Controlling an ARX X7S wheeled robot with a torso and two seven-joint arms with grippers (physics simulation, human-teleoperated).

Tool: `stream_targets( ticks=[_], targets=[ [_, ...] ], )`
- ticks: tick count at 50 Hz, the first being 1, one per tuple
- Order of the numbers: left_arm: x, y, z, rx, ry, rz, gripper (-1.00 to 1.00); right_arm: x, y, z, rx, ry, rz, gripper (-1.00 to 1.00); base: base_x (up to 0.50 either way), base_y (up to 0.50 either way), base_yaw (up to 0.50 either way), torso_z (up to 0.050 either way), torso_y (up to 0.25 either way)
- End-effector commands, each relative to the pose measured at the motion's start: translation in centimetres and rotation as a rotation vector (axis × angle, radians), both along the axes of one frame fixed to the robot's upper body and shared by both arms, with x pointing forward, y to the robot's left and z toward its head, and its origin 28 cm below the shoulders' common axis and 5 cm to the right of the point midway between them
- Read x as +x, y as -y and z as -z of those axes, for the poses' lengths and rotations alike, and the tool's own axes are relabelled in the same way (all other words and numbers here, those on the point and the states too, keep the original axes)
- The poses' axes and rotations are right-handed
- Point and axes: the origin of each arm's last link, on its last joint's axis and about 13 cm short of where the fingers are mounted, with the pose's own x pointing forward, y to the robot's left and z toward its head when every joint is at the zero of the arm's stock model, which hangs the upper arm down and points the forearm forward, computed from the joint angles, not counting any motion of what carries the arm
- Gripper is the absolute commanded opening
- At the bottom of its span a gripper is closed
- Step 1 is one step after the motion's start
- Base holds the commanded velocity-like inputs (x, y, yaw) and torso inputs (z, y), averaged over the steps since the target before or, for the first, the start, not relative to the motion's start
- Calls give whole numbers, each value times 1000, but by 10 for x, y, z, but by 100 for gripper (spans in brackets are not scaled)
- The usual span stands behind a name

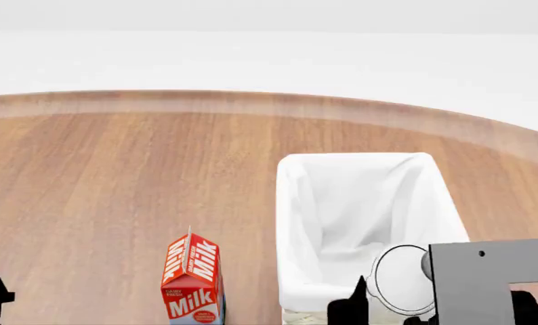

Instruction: Pick up the alphabet soup and the tomato sauce, and put them in the basket.

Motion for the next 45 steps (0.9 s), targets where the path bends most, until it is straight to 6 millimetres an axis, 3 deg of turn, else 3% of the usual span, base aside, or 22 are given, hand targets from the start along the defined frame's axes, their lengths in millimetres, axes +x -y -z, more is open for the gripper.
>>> stream_targets(
  ticks=[1,4,9,12,18,24,29,39,45],
  targets=[
    [0,0,-1,1,1,1,100,42,11,-30,-37,116,12,-100,0,0,0,0,0],
    [0,0,-1,1,-1,0,100,55,14,-45,-63,137,12,-100,0,0,0,0,0],
    [1,0,-2,3,1,-3,100,76,16,-50,-64,138,4,-100,0,0,0,0,2],
    [2,0,-2,-1,1,-3,100,101,17,-46,-64,124,-21,-100,0,0,0,0,0],
    [2,1,-2,1,1,0,100,133,23,-41,-6,123,-34,-100,0,0,0,0,0],
    [2,2,-2,1,-1,2,100,178,23,-25,9,125,-21,-100,0,0,0,0,0],
    [2,2,-2,4,-3,0,100,203,23,-15,5,115,-8,-100,0,0,0,0,2],
    [2,3,-2,4,-1,2,100,235,21,-1,1,74,18,-100,0,0,0,0,0],
    [2,3,0,4,-4,4,100,242,20,7,-3,34,38,-100,0,0,0,0,2]
  ],
)
